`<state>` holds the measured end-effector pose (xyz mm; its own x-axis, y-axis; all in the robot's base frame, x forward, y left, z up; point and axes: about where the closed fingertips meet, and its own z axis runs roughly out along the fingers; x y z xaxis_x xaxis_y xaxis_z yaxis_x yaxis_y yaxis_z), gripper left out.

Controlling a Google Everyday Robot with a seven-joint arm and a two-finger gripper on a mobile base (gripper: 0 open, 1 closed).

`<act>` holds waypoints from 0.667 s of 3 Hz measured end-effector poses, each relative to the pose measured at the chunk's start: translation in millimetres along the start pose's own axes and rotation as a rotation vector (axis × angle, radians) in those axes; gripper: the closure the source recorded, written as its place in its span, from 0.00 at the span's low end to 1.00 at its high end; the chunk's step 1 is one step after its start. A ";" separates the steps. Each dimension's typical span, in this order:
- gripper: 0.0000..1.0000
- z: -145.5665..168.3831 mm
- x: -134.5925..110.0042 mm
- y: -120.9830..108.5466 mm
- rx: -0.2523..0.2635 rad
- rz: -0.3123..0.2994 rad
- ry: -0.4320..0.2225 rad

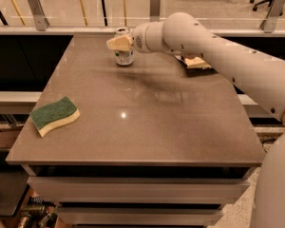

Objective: Move 7up can near sponge

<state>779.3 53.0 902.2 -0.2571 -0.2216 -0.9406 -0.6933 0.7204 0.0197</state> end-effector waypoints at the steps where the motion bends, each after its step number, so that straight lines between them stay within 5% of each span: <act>1: 0.56 1.7 0.5 1.8 -0.003 0.000 0.001; 2: 0.78 3.2 0.9 3.5 -0.006 0.000 0.002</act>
Offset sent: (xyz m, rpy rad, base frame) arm -0.0002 0.0020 -0.0008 0.0001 0.0012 0.0028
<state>778.8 57.4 900.3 -0.2583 -0.2231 -0.9399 -0.6976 0.7162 0.0218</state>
